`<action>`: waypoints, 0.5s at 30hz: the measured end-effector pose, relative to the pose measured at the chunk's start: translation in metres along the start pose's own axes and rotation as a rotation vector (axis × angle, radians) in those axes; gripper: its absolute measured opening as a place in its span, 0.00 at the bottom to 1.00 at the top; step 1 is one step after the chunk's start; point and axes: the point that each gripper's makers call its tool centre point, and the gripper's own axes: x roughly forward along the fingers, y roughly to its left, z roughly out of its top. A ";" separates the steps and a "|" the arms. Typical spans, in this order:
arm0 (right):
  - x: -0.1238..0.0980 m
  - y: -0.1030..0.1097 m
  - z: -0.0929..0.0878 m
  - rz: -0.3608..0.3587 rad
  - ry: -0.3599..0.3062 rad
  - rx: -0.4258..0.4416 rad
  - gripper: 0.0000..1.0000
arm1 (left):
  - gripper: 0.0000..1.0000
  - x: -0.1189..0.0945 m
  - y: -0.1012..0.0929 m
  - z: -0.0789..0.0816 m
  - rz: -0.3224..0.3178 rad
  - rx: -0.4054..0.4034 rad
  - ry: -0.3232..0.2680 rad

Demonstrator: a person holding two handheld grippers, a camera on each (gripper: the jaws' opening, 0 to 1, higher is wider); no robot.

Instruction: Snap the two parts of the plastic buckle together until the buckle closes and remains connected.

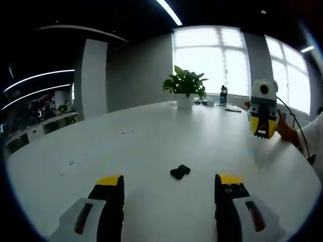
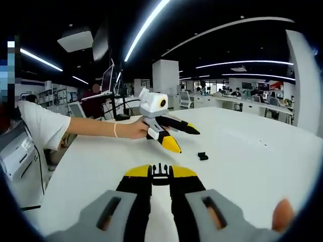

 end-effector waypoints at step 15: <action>0.001 -0.002 -0.006 0.002 0.007 0.023 0.13 | 0.64 0.019 -0.002 0.000 -0.058 0.034 0.010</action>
